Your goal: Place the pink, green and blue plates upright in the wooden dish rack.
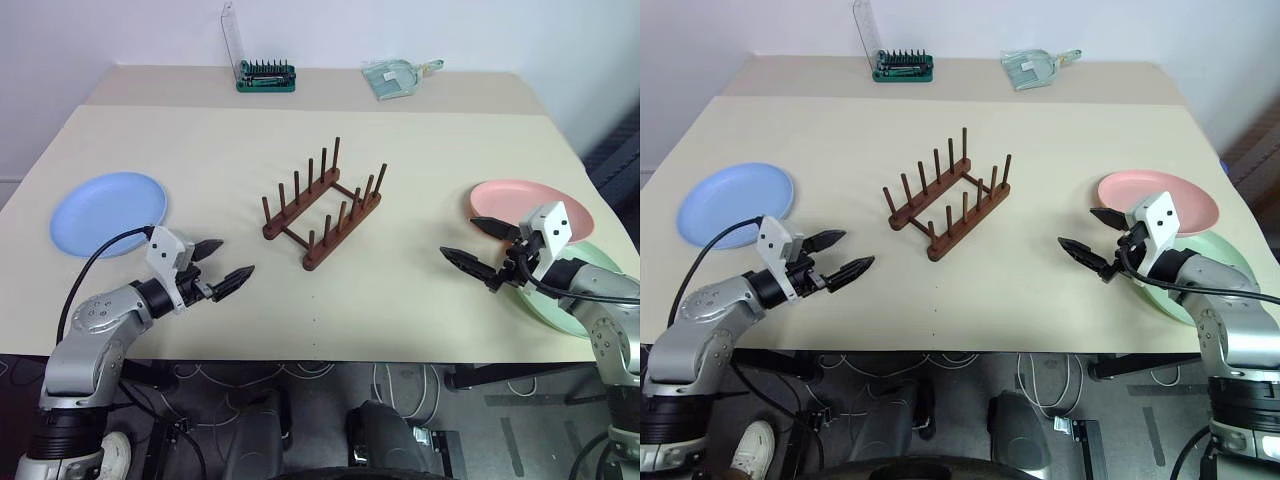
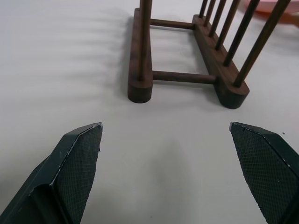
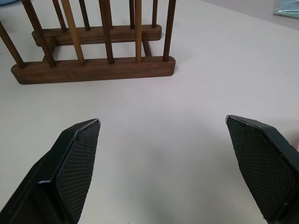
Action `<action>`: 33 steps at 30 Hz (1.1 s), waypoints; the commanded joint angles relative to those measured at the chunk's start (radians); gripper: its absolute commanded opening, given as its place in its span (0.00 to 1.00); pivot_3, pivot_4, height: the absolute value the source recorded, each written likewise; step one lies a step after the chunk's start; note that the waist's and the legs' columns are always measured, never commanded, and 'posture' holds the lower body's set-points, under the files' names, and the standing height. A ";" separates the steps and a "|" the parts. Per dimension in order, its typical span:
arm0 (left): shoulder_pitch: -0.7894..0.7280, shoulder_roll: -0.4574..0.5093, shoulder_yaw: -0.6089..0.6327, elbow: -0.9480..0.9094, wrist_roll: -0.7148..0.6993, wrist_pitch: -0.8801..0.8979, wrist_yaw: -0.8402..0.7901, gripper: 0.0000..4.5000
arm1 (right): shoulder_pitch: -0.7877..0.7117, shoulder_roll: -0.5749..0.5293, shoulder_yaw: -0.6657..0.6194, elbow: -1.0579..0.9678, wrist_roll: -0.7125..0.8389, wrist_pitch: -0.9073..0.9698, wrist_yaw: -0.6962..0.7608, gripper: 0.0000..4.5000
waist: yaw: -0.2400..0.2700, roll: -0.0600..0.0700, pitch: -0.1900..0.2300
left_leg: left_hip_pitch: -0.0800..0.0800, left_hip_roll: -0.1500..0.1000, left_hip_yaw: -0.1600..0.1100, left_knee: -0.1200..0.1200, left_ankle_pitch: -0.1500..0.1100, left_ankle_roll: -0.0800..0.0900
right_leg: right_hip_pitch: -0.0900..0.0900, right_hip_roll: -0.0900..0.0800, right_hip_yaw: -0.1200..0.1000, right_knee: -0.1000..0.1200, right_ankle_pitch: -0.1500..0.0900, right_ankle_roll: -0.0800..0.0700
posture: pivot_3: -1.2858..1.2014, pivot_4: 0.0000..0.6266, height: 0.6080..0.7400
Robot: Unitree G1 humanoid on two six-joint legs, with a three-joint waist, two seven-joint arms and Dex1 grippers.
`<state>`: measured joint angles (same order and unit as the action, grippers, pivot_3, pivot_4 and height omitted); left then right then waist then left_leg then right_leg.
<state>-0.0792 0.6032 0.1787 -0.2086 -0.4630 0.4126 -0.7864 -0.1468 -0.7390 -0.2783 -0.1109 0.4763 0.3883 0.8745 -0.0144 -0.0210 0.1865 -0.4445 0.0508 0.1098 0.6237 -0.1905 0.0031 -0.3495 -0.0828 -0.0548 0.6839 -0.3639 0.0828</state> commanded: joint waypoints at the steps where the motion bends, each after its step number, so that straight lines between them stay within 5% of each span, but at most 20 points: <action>1: 0.010 0.030 0.025 -0.029 -0.010 -0.007 -0.019 1.00 | 0.014 -0.017 -0.037 -0.038 0.019 -0.006 0.009 0.98 | 0.000 0.000 0.000 | 0.000 0.000 0.000 0.000 0.000 0.000 | 0.000 0.000 0.000 0.000 0.000 0.000 | 0.52 0.24 0.94; 15: 0.000 0.053 -0.043 -0.047 -0.026 0.037 -0.089 1.00 | 0.120 0.024 -0.028 -0.163 0.037 0.019 -0.048 0.98 | 0.000 0.000 0.000 | 0.000 0.000 0.000 0.000 0.000 0.000 | 0.000 0.000 0.000 0.000 0.000 0.000 | 0.52 0.24 0.94; 33: -0.161 -0.275 -0.396 0.228 0.320 -0.108 0.182 1.00 | 0.184 0.072 -0.008 -0.367 0.077 0.093 -0.152 0.98 | 0.007 0.007 -0.005 | 0.002 -0.001 -0.001 0.003 -0.002 0.003 | 0.005 0.000 -0.001 -0.001 0.000 0.000 | 0.52 0.24 0.94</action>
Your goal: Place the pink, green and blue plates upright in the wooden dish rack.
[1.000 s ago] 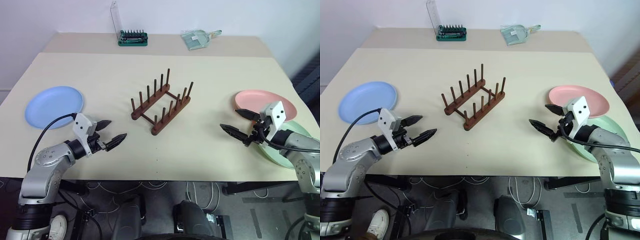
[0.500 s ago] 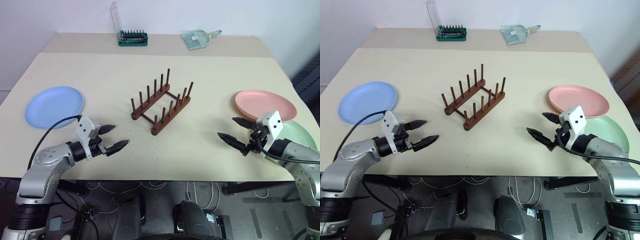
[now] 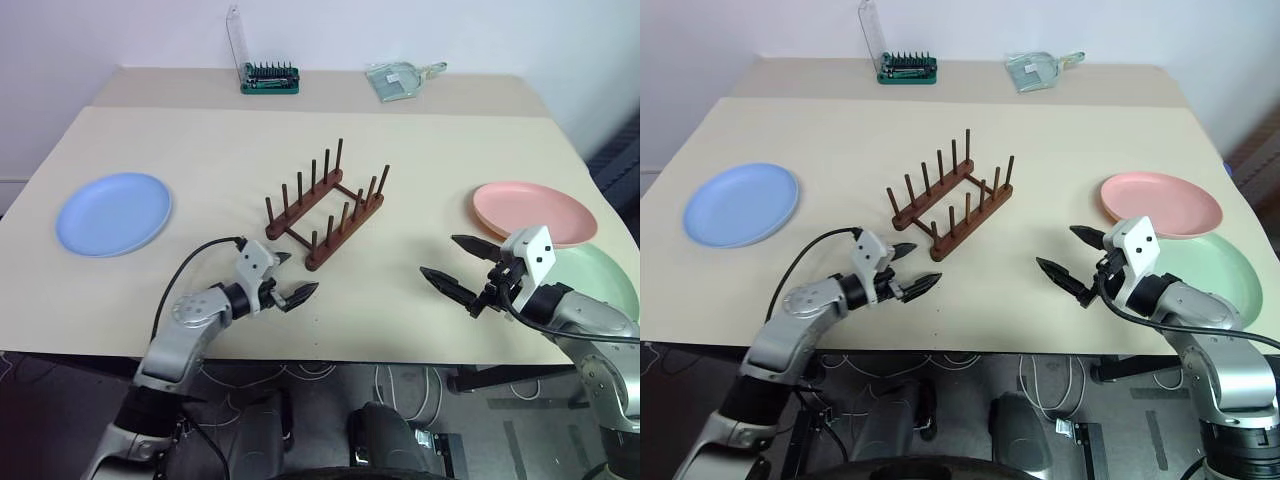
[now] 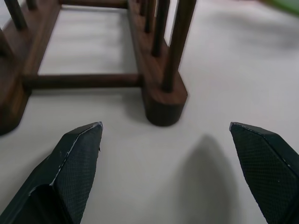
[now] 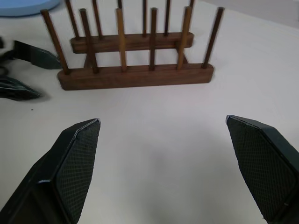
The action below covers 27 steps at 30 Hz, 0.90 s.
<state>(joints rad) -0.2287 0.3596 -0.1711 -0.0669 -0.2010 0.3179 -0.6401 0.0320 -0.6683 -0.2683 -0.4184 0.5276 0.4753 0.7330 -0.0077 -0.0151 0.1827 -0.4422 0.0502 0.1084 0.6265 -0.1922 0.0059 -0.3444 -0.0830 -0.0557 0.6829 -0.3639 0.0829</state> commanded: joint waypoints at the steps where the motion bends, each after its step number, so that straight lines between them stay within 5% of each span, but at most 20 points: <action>1: -0.014 -0.040 -0.049 0.097 0.060 -0.021 0.032 1.00 | 0.007 0.002 -0.018 -0.067 0.028 0.011 -0.016 0.98 | 0.000 0.002 -0.002 | 0.000 0.000 0.000 0.001 -0.001 0.001 | 0.001 0.000 0.000 0.000 0.000 0.000 | 0.52 0.24 0.94; 10: -0.053 -0.129 -0.060 0.159 0.063 -0.011 0.037 1.00 | 0.005 0.010 -0.003 -0.093 0.036 0.028 -0.045 0.98 | 0.005 0.010 -0.010 | 0.001 -0.001 -0.001 0.002 -0.002 0.003 | 0.004 -0.001 -0.001 -0.002 0.000 0.000 | 0.52 0.24 0.94; 13: -0.059 -0.133 -0.054 0.168 0.067 -0.011 0.028 0.80 | 0.002 0.015 0.006 -0.100 0.037 0.030 -0.053 1.00 | 0.016 0.011 -0.011 | 0.001 -0.001 -0.001 0.002 -0.002 0.003 | 0.004 -0.001 -0.001 -0.002 0.000 0.000 | 0.52 0.24 0.94; 19: -0.070 -0.133 -0.037 0.185 0.068 -0.021 0.023 0.17 | -0.007 0.027 0.021 -0.101 0.038 0.028 -0.060 1.00 | 0.020 0.011 -0.011 | 0.001 -0.001 -0.001 0.002 -0.002 0.004 | 0.004 -0.001 -0.001 -0.003 0.000 0.000 | 0.52 0.24 0.94; 27: -0.123 -0.072 -0.037 0.222 0.059 -0.087 -0.098 0.17 | 0.052 0.027 0.092 -0.137 -0.002 0.023 -0.060 1.00 | 0.020 0.011 -0.011 | 0.001 0.000 -0.001 0.001 -0.002 0.003 | 0.004 0.000 -0.001 -0.003 0.000 0.000 | 0.52 0.24 0.94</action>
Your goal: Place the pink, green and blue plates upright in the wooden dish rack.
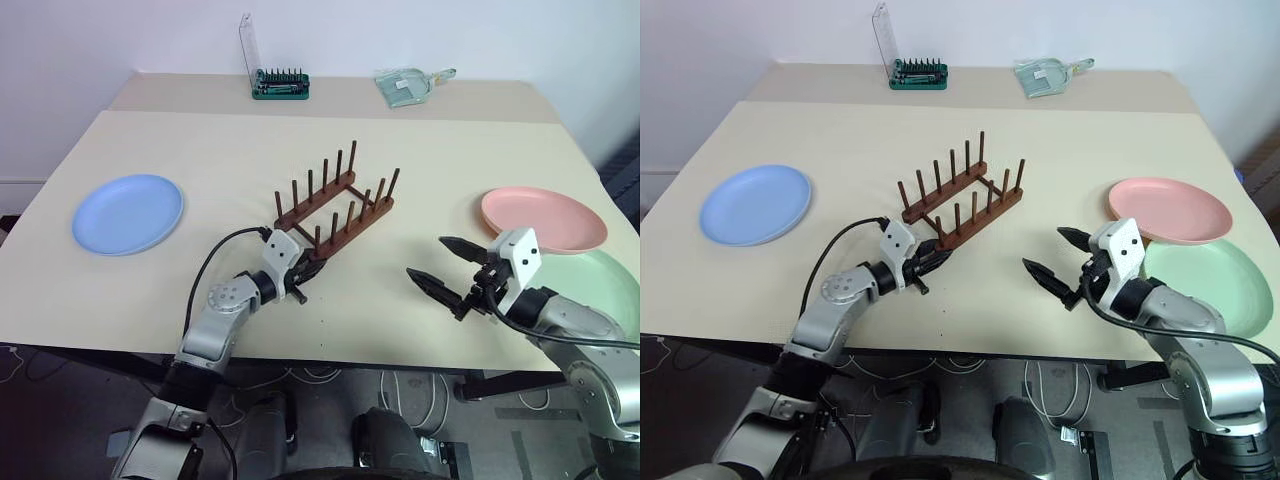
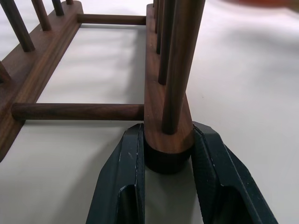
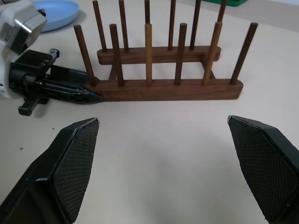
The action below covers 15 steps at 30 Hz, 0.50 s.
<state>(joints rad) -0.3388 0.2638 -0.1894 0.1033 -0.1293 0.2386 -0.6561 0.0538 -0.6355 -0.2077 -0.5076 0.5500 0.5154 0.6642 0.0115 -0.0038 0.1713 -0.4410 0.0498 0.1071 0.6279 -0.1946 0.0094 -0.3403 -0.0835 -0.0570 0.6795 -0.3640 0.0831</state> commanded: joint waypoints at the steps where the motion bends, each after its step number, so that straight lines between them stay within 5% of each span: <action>1: -0.030 0.038 -0.018 0.068 -0.022 -0.024 -0.121 0.17 | 0.041 -0.005 0.041 -0.048 -0.034 -0.020 0.007 1.00 | 0.001 0.000 0.000 | 0.000 0.000 0.000 0.000 0.000 0.000 | 0.000 0.000 0.000 0.000 0.000 0.000 | 0.52 0.24 0.94; 10: -0.221 0.138 -0.080 0.257 -0.068 -0.180 -0.587 0.17 | 0.089 0.016 0.012 -0.043 -0.044 -0.044 -0.024 1.00 | 0.002 -0.001 0.001 | -0.002 0.000 0.000 -0.001 0.000 0.000 | -0.001 0.000 -0.001 -0.003 0.000 0.000 | 0.52 0.24 0.94; 15: -0.332 0.106 -0.094 0.461 -0.013 -0.303 -0.640 0.17 | 0.134 0.027 -0.005 -0.073 -0.043 -0.052 -0.047 1.00 | -0.001 -0.002 0.001 | -0.002 0.000 0.000 -0.001 0.000 0.000 | -0.001 0.001 -0.001 -0.005 0.000 0.000 | 0.52 0.24 0.94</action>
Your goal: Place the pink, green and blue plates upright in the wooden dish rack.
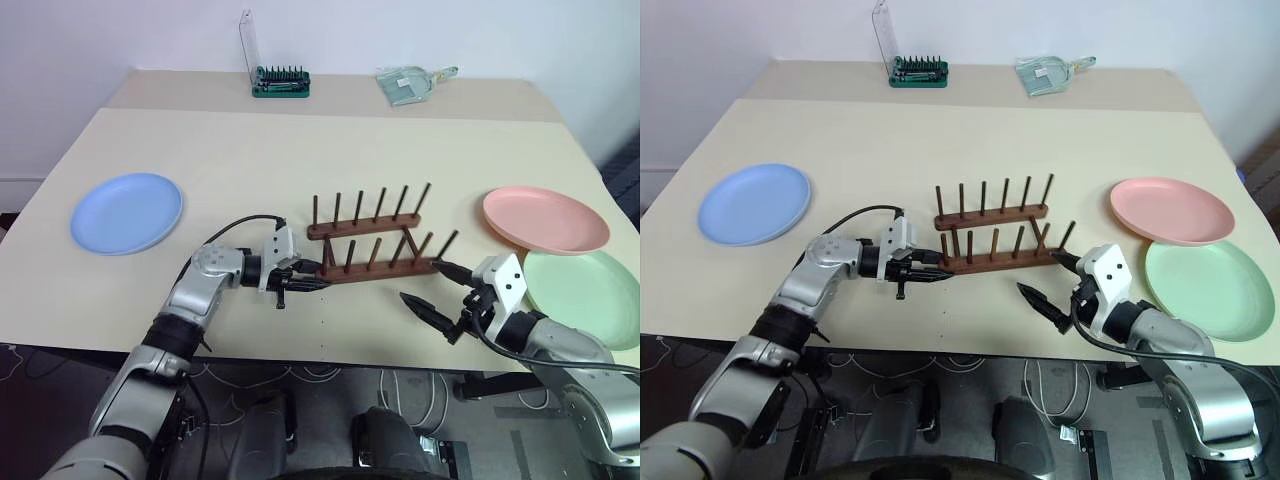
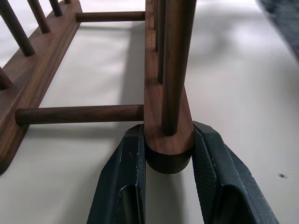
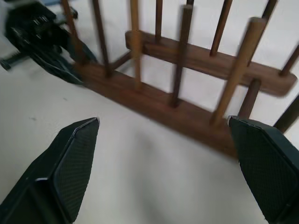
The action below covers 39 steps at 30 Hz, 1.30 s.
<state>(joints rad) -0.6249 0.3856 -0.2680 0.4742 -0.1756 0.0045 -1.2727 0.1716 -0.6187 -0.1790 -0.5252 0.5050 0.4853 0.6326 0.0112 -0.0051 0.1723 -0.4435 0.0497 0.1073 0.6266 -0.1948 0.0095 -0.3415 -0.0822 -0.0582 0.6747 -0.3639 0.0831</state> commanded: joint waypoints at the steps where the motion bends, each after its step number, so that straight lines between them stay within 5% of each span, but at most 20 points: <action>1: -0.068 -0.026 -0.013 0.135 0.045 -0.090 -0.017 0.17 | 0.025 0.013 -0.038 -0.062 0.001 -0.024 -0.021 1.00 | 0.000 0.000 0.000 | 0.000 0.000 0.000 0.000 0.000 0.000 | 0.000 0.000 0.000 0.000 0.000 0.000 | 0.52 0.24 0.94; 10: -0.139 -0.049 0.016 0.330 0.074 -0.198 -0.019 0.17 | 0.070 0.018 -0.062 -0.093 0.003 -0.030 -0.044 1.00 | -0.004 -0.002 0.001 | 0.000 0.000 0.000 0.000 0.000 0.000 | 0.000 0.000 0.000 0.000 0.000 0.000 | 0.52 0.24 0.94; 17: -0.116 0.001 0.081 0.312 0.050 -0.152 0.005 0.91 | 0.054 0.001 -0.062 -0.071 -0.010 -0.025 -0.039 1.00 | -0.015 -0.002 0.001 | 0.000 0.001 0.000 0.000 0.000 0.000 | 0.000 0.001 0.000 0.001 0.000 0.000 | 0.52 0.24 0.94; 20: -0.055 0.051 0.105 0.227 0.038 -0.103 0.009 0.92 | 0.047 -0.016 -0.055 -0.042 -0.048 -0.014 -0.050 0.88 | -0.029 -0.002 0.001 | 0.000 0.001 -0.001 0.000 0.000 0.000 | 0.000 0.001 0.000 0.001 0.000 0.000 | 0.52 0.24 0.94; 23: 0.021 0.095 0.140 0.103 -0.003 -0.013 0.009 0.69 | 0.052 -0.037 -0.040 -0.020 -0.078 -0.007 -0.039 0.59 | -0.029 -0.002 0.001 | 0.001 0.001 -0.001 0.000 0.000 0.000 | 0.000 0.000 0.000 0.001 0.000 0.000 | 0.52 0.24 0.94; 28: 0.148 0.145 0.122 -0.159 -0.063 0.132 -0.030 0.12 | 0.030 -0.057 -0.005 0.020 -0.125 -0.002 -0.030 0.02 | -0.026 -0.002 0.001 | 0.001 0.001 -0.001 0.000 0.000 0.000 | 0.000 0.000 0.000 0.001 0.000 0.000 | 0.52 0.24 0.94; 29: 0.161 0.144 0.115 -0.197 -0.072 0.158 -0.029 0.01 | 0.024 -0.059 0.002 0.029 -0.138 -0.002 -0.032 0.00 | -0.025 -0.002 0.001 | 0.001 0.001 -0.001 0.000 0.000 0.000 | 0.000 0.000 0.000 0.001 0.000 0.000 | 0.52 0.24 0.94; 33: 0.196 0.102 0.049 -0.322 -0.051 0.218 0.013 0.01 | -0.019 -0.076 0.048 0.090 -0.200 0.008 -0.038 0.00 | -0.020 -0.002 0.001 | 0.001 0.000 -0.001 0.000 0.000 0.000 | 0.001 -0.001 0.000 0.001 0.000 0.000 | 0.52 0.24 0.94; 39: 0.169 -0.002 0.010 -0.264 0.065 0.163 0.220 0.01 | -0.162 -0.069 0.146 0.243 -0.330 -0.005 -0.081 0.00 | -0.028 -0.002 0.001 | 0.001 0.001 -0.001 0.000 0.000 0.000 | 0.000 0.000 0.001 0.002 0.000 0.000 | 0.52 0.24 0.94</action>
<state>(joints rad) -0.4441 0.3864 -0.2593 0.1983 -0.1443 0.1856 -1.1063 0.0280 -0.6855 -0.0488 -0.3114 0.2147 0.4885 0.5716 -0.0165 -0.0076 0.1737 -0.4419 0.0504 0.1067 0.6270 -0.1946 0.0094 -0.3410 -0.0818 -0.0574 0.6768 -0.3638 0.0834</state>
